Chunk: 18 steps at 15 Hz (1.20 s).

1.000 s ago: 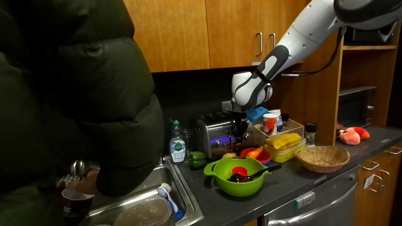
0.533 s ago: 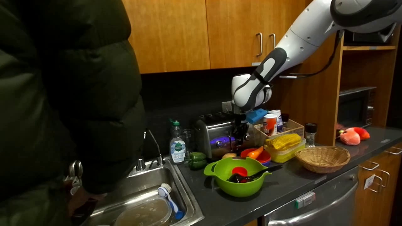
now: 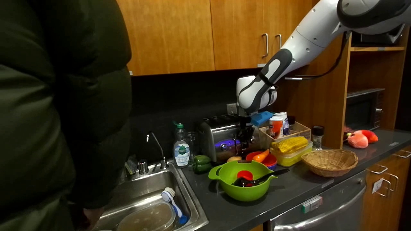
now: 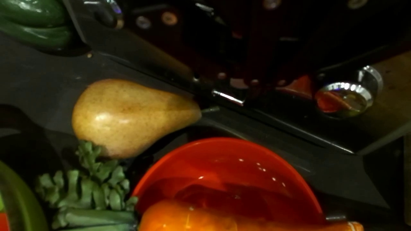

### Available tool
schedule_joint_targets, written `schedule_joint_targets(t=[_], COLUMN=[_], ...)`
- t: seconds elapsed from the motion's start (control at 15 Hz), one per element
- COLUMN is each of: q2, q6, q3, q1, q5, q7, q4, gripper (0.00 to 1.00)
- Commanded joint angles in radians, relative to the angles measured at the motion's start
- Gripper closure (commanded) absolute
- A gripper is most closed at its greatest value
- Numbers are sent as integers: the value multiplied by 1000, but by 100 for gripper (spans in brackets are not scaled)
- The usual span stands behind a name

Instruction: Push the right lever on the toaster downwards.

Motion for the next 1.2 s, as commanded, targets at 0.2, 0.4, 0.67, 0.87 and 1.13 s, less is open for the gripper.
schedule_joint_targets(t=[0.2, 0.4, 0.67, 0.87, 1.13], q2=[75, 83, 93, 96, 88], q6=[-30, -41, -57, -68, -62], q3=[-1, -1, 0, -1, 12], q1=[-10, -12, -13, -13, -24], q5=[29, 36, 44, 47, 79], q7=[-26, -26, -28, -27, -42], q4=[59, 68, 82, 89, 84], gripper=[100, 100, 100, 100, 100])
